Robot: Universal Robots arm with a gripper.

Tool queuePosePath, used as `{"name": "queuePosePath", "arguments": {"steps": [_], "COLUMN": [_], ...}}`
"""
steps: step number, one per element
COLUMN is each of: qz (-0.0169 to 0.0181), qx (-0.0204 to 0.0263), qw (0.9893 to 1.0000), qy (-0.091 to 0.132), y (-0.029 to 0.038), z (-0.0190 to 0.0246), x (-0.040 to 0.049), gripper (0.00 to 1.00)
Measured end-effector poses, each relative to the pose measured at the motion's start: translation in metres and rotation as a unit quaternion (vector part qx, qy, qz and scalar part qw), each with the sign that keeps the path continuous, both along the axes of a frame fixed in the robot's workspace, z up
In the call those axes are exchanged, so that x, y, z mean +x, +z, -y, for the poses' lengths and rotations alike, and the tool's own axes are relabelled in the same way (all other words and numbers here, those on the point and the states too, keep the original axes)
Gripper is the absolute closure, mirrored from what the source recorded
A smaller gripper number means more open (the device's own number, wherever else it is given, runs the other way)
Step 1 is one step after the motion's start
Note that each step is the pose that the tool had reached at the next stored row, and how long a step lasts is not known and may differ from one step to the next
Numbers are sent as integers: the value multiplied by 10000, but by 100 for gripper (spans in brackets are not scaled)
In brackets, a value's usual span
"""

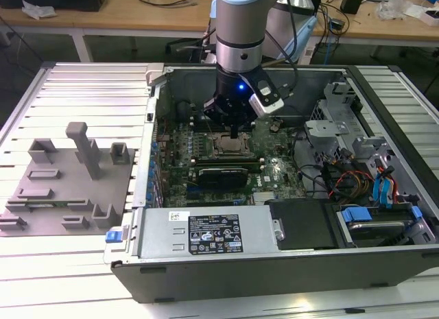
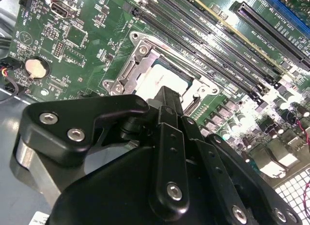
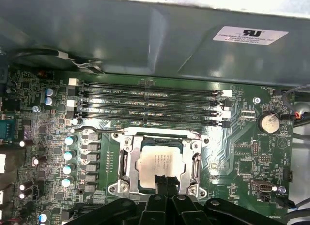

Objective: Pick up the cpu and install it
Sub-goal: 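Install the first cpu locking lever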

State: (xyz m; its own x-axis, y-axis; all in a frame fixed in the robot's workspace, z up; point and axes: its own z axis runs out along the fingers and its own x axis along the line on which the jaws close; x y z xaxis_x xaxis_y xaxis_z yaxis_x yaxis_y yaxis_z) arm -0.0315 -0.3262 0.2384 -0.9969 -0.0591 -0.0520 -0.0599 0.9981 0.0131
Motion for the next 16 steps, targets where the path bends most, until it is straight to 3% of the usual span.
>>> {"name": "queuePosePath", "arguments": {"steps": [9, 10, 11, 12, 13, 16], "qz": [-1, 0, 0, 0, 0, 0], "qx": [-2, 0, 0, 0, 0, 0], "qw": [10000, 10000, 10000, 10000, 10000, 10000], "qy": [0, 0, 0, 0, 0, 0], "y": [27, 66, 137, 249, 300, 323], "z": [0, 0, 0, 0, 0, 0], "x": [0, 0, 0, 0, 0, 0], "gripper": [89, 89, 89, 89, 89, 89]}}
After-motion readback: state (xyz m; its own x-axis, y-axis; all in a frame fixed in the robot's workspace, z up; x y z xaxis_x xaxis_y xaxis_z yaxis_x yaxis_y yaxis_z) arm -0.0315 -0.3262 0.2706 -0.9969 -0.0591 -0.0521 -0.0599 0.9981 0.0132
